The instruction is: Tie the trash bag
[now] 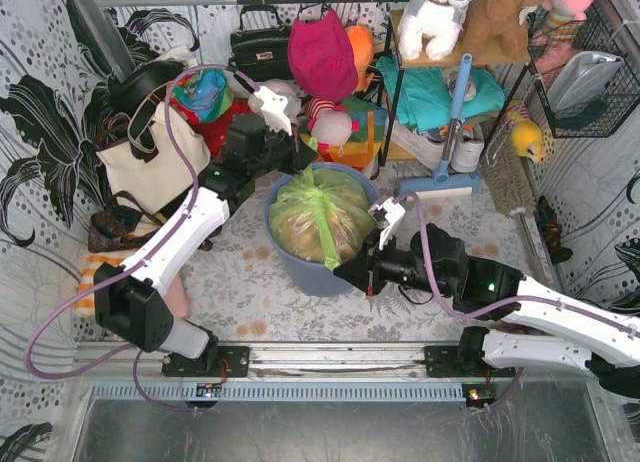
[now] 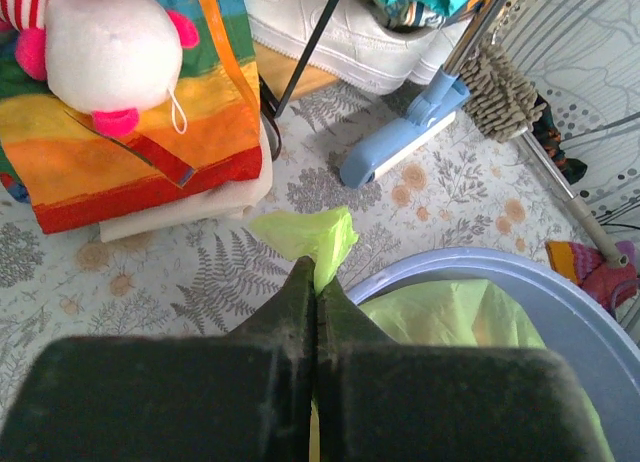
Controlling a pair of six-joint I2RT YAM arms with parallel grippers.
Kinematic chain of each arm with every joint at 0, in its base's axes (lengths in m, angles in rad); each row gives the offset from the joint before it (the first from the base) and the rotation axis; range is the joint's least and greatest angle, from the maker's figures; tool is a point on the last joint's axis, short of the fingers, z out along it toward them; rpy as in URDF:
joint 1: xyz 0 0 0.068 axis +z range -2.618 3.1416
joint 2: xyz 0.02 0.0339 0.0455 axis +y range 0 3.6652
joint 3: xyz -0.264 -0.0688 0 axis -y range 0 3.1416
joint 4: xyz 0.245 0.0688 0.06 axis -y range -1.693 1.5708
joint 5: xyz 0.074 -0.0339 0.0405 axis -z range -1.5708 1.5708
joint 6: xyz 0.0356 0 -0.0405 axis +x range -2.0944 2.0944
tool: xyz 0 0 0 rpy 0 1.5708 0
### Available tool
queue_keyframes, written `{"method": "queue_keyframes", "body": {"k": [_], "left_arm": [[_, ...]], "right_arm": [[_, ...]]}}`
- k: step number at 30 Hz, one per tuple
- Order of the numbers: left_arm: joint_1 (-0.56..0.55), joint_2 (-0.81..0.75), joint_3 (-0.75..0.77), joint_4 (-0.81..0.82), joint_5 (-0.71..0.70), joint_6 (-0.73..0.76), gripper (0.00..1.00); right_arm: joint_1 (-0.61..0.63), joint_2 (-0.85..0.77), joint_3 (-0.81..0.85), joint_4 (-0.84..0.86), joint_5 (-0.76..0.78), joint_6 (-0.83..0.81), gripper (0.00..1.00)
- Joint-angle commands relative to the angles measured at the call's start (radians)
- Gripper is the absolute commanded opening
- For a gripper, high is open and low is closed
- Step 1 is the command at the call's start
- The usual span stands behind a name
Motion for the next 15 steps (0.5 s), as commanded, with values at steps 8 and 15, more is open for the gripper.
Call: {"method": "queue_keyframes", "body": {"k": [8,15], "left_arm": [[0.004,-0.091,0.051,0.072,-0.005,0.013,0.01],[0.005,-0.099,0.053,0.075,0.018,-0.007,0.01]], "right_arm": [[0.006,0.081,0.266,-0.19,0.125,0.025,0.65],[0.006,0.221,0.424,-0.366,0.21,0.066,0.62]]}}
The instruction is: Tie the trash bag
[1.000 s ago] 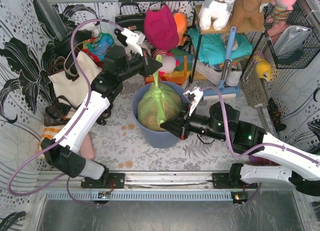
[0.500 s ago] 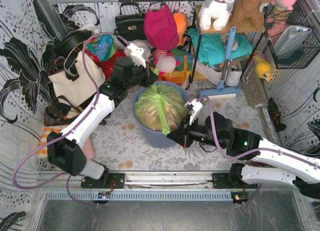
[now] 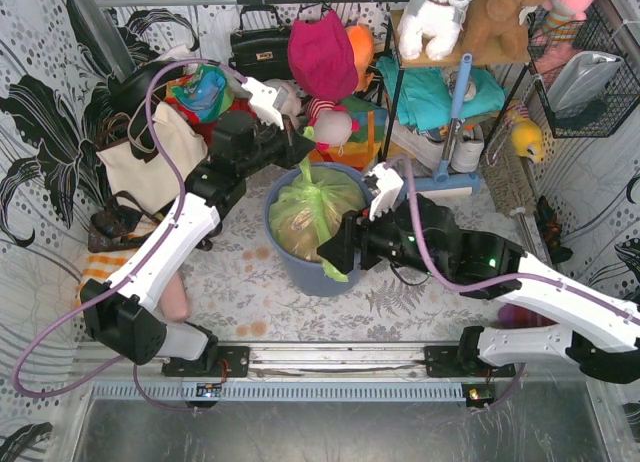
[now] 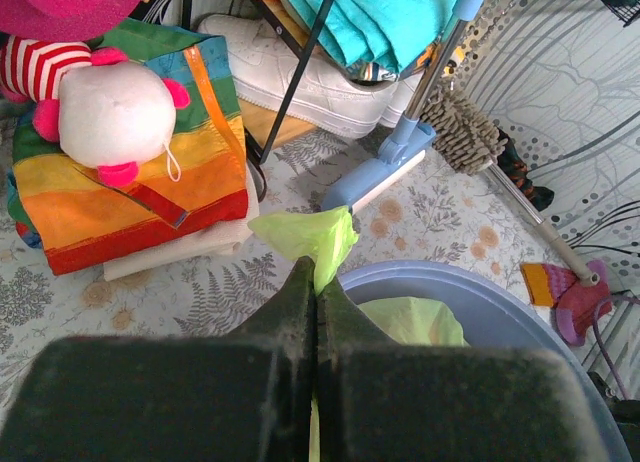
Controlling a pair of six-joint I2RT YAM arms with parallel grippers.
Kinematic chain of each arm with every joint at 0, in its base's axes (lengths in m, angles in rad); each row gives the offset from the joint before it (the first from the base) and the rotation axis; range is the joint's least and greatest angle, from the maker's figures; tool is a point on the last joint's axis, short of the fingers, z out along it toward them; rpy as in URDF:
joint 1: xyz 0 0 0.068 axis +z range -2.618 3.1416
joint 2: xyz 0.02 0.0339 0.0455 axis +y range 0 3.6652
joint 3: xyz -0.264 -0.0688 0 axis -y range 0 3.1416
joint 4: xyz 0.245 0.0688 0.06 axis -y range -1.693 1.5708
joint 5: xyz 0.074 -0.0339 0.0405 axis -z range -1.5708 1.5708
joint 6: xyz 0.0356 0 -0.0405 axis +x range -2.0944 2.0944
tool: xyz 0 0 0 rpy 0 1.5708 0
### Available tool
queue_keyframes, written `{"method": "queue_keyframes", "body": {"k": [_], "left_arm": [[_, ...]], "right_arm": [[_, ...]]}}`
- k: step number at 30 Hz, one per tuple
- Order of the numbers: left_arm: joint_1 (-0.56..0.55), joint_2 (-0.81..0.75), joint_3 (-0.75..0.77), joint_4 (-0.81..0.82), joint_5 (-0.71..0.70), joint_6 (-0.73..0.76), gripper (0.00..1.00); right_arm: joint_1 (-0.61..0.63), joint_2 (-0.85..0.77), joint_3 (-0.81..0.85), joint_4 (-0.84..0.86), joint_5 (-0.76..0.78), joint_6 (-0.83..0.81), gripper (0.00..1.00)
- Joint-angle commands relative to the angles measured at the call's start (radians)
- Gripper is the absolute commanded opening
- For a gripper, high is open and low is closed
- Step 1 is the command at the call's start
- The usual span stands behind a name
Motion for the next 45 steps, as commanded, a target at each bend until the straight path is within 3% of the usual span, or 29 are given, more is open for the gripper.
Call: {"method": "queue_keyframes", "body": {"k": [1,13,18,21,35,40,45], "left_arm": [[0.003,-0.017,0.033,0.049,0.023,-0.009,0.01],[0.006,-0.019,0.028,0.054,0.029,-0.011,0.01],[0.006,-0.019,0.03,0.055,0.034,-0.014,0.01],[0.006,-0.024,0.029,0.052,0.027,-0.012,0.01],[0.013,-0.119,0.038,0.027,-0.133,0.058,0.01],[0.014,-0.099,0.022,0.032,-0.121,0.064,0.01],[0.014,-0.072,-0.097,0.035,-0.16,0.08,0.01]], "right_arm": [[0.004,0.073,0.081,-0.154,0.081,0.035,0.61],[0.004,0.209,0.117,-0.225,0.086,0.014,0.54],[0.004,0.23,0.146,-0.258,0.111,0.004,0.3],[0.004,0.234,0.186,-0.314,0.167,-0.005,0.0],[0.004,0.278,0.515,-0.572,0.532,-0.067,0.0],[0.004,0.23,0.416,-0.534,0.473,-0.041,0.0],[0.004,0.13,0.198,-0.542,0.414,0.095,0.0]]}}
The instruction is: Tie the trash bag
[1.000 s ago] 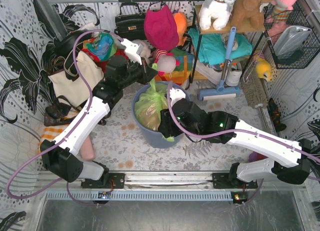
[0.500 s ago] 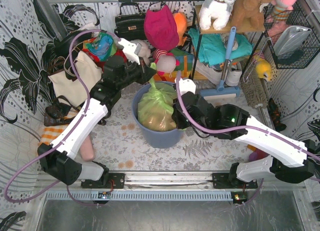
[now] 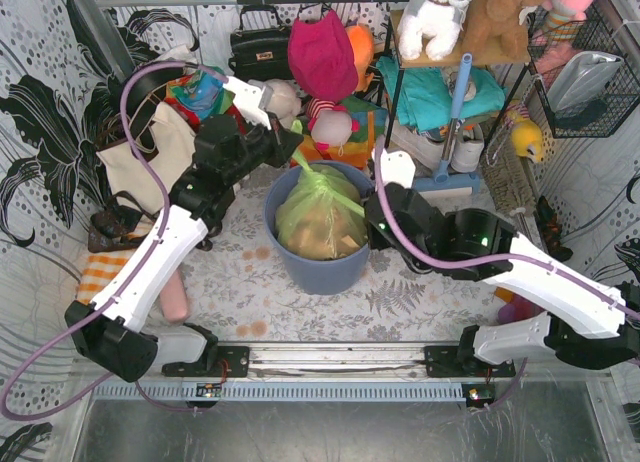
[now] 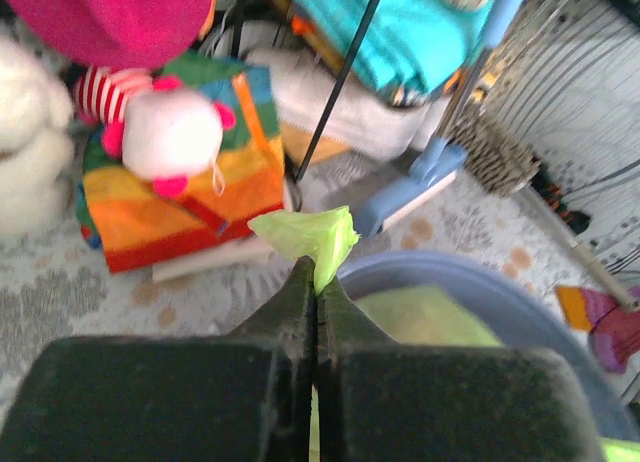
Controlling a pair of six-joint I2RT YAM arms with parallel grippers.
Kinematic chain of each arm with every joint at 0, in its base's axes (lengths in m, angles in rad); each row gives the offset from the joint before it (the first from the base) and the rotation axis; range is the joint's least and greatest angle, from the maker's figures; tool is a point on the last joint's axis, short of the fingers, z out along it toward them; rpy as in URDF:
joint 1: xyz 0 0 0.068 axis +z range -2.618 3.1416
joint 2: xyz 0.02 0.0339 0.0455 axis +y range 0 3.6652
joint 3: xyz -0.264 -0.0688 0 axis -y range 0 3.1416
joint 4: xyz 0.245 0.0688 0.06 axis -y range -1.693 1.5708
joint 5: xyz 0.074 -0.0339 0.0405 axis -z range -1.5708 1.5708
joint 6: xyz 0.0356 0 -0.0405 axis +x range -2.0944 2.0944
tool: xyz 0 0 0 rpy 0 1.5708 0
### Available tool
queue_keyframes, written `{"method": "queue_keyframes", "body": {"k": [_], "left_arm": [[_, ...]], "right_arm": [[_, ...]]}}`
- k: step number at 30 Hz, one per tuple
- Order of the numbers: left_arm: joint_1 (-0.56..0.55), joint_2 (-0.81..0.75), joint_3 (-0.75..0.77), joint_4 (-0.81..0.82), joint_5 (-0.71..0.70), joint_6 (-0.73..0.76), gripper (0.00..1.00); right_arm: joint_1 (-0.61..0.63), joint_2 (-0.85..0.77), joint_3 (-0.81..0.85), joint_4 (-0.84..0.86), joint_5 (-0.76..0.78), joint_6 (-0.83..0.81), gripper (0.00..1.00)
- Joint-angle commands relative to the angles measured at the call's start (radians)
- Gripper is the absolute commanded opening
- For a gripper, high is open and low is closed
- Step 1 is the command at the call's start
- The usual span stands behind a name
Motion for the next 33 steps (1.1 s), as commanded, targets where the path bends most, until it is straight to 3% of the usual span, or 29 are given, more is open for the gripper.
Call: {"method": "queue_keyframes", "body": {"k": [1,9,17,20,25,27,29,30,33], "left_arm": [[0.014,0.027,-0.098,0.027,-0.099,0.049,0.01],[0.016,0.064,-0.024,-0.031,-0.206,0.102,0.0],[0.017,0.062,0.078,-0.031,-0.143,0.116,0.03],[0.017,0.069,0.074,-0.005,-0.064,0.113,0.12],[0.016,0.084,0.089,0.012,-0.011,0.091,0.39],[0.017,0.083,0.104,0.013,-0.021,0.086,0.46],[0.016,0.074,0.12,0.018,-0.02,0.079,0.42],[0.018,0.068,0.13,0.024,-0.006,0.076,0.3],[0.018,0.058,0.163,0.029,0.079,0.064,0.15]], "right_arm": [[0.003,-0.094,-0.153,-0.055,-0.03,0.122,0.0],[0.003,-0.1,-0.093,-0.07,-0.055,0.089,0.0],[0.004,-0.093,-0.019,-0.001,-0.184,0.026,0.0],[0.004,-0.125,-0.077,0.09,-0.315,-0.006,0.0],[0.004,-0.137,-0.125,0.212,-0.485,-0.035,0.0],[0.003,-0.137,-0.114,0.231,-0.499,-0.053,0.09],[0.003,-0.143,-0.102,0.255,-0.49,-0.066,0.05],[0.004,-0.144,-0.092,0.264,-0.474,-0.071,0.0],[0.004,-0.133,-0.057,0.271,-0.429,-0.094,0.0]]}}
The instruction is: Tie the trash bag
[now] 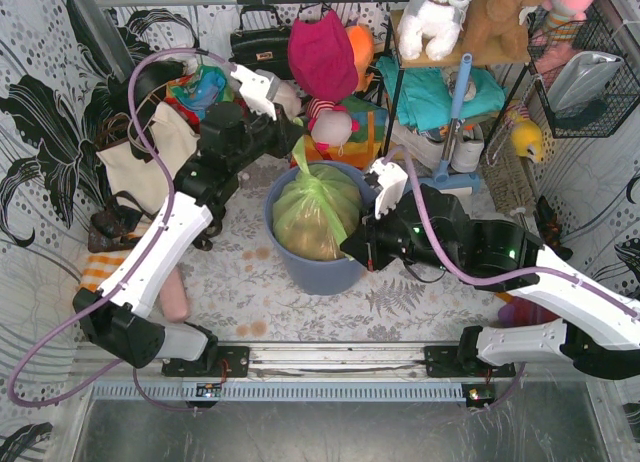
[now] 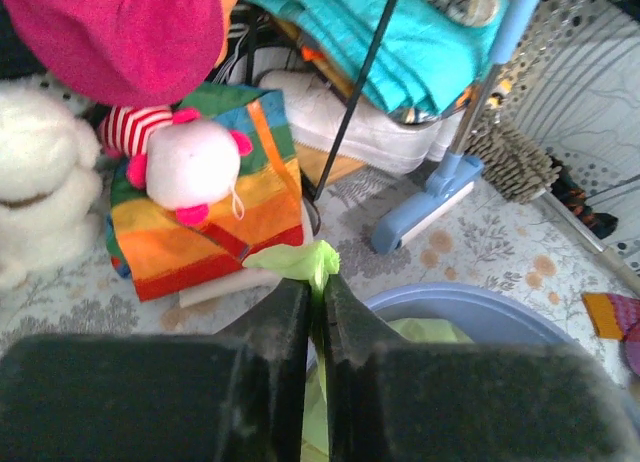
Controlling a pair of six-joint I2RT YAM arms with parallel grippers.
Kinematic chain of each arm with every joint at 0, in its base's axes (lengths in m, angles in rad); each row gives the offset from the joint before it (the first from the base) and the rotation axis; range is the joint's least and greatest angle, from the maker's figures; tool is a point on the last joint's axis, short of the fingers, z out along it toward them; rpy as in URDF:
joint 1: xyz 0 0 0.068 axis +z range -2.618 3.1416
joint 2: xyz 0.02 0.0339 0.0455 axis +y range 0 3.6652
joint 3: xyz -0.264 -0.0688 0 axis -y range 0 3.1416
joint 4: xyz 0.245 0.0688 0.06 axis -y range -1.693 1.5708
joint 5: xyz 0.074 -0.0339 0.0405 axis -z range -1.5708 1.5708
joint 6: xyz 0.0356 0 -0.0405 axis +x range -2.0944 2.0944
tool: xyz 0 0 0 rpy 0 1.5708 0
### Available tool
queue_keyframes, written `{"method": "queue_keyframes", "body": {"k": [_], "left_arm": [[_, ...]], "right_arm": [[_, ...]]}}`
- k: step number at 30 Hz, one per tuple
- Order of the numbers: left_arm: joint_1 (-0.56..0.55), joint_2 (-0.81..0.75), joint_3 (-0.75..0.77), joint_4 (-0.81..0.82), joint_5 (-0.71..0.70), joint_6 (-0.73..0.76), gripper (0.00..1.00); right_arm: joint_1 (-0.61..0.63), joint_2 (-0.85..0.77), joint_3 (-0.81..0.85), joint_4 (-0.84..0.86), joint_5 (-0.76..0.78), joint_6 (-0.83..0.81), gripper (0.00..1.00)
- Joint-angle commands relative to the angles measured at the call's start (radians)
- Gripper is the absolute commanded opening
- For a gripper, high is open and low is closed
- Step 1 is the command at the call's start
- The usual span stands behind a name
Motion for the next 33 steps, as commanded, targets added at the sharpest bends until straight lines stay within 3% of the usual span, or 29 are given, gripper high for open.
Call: {"method": "queue_keyframes", "body": {"k": [1,5,12,17,24,33], "left_arm": [[0.007,-0.022,0.083,0.081,0.122,-0.02,0.11],[0.005,-0.044,0.079,0.103,0.223,-0.055,0.01],[0.005,-0.082,0.076,0.204,0.398,-0.137,0.0],[0.006,-0.064,0.172,0.251,0.459,-0.213,0.0],[0.006,-0.05,0.211,0.307,0.509,-0.269,0.0],[0.007,-0.094,0.002,0.335,0.449,-0.256,0.0]], "right_arm": [[0.003,0.002,0.065,0.072,0.032,-0.057,0.0],[0.003,0.024,0.076,0.149,0.106,-0.079,0.0],[0.003,0.075,0.085,0.407,0.345,-0.221,0.0],[0.003,0.156,0.194,0.595,0.403,-0.376,0.0],[0.004,0.197,0.285,0.592,0.344,-0.397,0.0],[0.0,0.135,0.053,0.612,0.428,-0.323,0.0]]}}
